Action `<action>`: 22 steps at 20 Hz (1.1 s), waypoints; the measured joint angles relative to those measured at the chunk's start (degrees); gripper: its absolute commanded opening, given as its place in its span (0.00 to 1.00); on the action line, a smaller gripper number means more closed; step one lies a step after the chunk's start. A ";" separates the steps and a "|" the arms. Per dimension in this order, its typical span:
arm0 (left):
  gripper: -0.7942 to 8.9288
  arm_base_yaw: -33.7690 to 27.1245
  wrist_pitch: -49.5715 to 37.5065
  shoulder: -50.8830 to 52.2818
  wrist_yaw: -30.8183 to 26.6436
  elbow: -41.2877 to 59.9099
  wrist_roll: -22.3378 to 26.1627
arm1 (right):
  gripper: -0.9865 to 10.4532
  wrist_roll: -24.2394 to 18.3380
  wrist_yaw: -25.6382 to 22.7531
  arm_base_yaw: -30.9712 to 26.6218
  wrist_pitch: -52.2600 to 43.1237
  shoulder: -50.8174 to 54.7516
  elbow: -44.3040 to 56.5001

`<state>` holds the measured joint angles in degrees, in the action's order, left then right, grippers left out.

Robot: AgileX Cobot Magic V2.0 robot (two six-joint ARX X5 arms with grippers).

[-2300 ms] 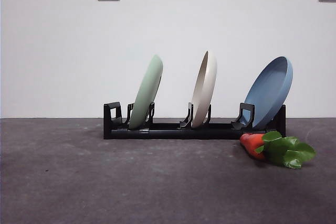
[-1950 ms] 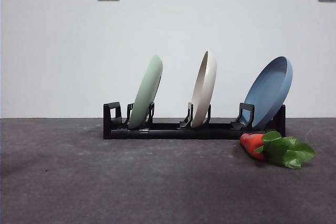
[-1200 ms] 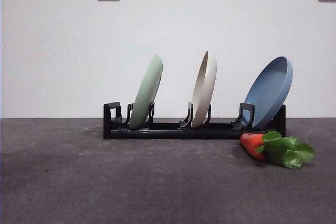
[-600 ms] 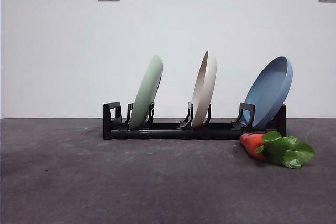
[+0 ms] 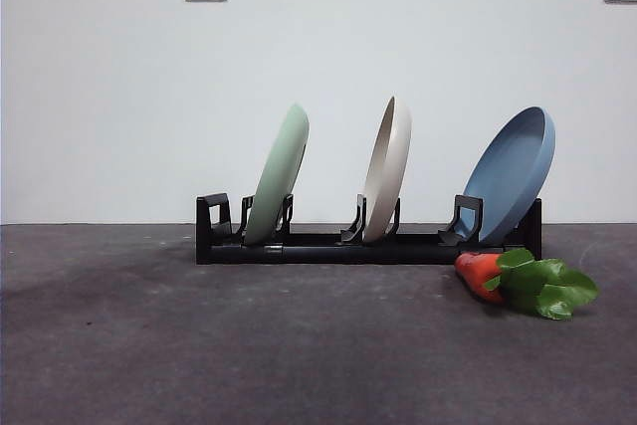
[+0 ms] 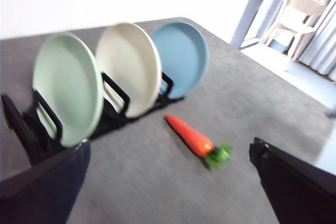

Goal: Take the green plate from the plate rack,put the plate on the table,take the carrot from the table,put the carrot in the plate

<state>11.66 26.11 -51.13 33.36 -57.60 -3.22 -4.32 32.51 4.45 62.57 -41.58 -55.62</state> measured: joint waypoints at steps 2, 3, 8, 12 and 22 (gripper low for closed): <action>0.63 3.19 -3.04 -7.26 -3.37 -3.43 -0.02 | 0.66 0.00 0.00 0.00 0.00 -0.81 0.00; 0.63 4.68 -4.48 -10.95 -4.72 -5.38 0.00 | 0.66 0.00 0.00 0.00 0.00 -1.16 0.00; 0.63 8.76 -13.75 -29.20 -11.65 -15.72 0.17 | 0.66 0.00 0.00 0.00 0.00 -1.95 0.00; 0.63 9.14 -18.53 -41.92 -14.01 -21.94 0.17 | 0.66 0.00 0.00 0.00 0.00 -1.95 0.00; 0.58 10.91 -24.48 -57.16 -17.44 -24.72 0.17 | 0.66 0.00 -0.02 0.00 0.00 -1.97 0.00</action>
<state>22.57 1.63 -108.29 15.92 -82.32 -3.05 -4.32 32.49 4.45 62.57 -43.55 -55.62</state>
